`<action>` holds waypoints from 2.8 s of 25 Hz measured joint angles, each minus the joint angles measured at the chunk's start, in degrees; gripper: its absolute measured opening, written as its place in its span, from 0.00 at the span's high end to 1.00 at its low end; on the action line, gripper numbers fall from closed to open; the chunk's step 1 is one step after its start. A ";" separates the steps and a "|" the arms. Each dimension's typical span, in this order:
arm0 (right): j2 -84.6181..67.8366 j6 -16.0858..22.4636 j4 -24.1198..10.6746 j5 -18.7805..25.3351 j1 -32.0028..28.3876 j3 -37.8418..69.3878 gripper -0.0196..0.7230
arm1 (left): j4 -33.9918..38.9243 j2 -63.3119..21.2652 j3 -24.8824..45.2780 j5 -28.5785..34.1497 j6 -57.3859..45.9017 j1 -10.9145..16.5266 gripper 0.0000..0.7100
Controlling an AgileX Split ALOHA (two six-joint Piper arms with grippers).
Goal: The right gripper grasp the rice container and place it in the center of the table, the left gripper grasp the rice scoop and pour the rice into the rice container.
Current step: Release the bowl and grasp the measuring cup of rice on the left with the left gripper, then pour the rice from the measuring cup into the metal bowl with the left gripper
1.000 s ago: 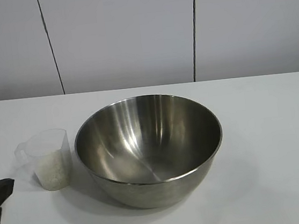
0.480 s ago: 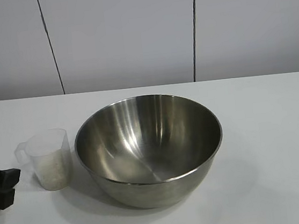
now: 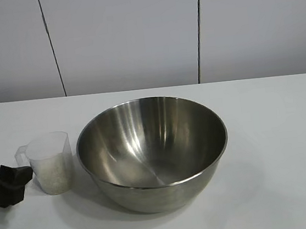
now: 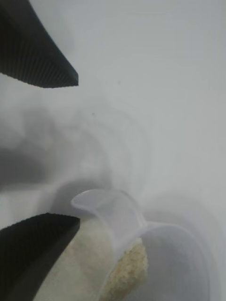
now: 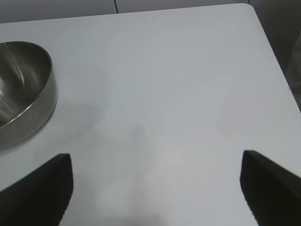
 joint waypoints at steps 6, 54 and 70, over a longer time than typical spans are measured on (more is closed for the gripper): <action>0.00 0.00 0.00 0.00 0.00 0.00 0.08 | 0.15 0.01 -3.12 0.00 0.00 0.19 0.25; 0.00 0.00 0.00 -0.04 0.00 0.00 0.08 | 7.45 -17.14 -40.80 68.26 64.03 -32.08 0.98; 0.00 0.00 0.00 -0.04 0.00 0.00 0.08 | 12.86 -9.71 -41.02 46.95 98.20 -32.46 0.98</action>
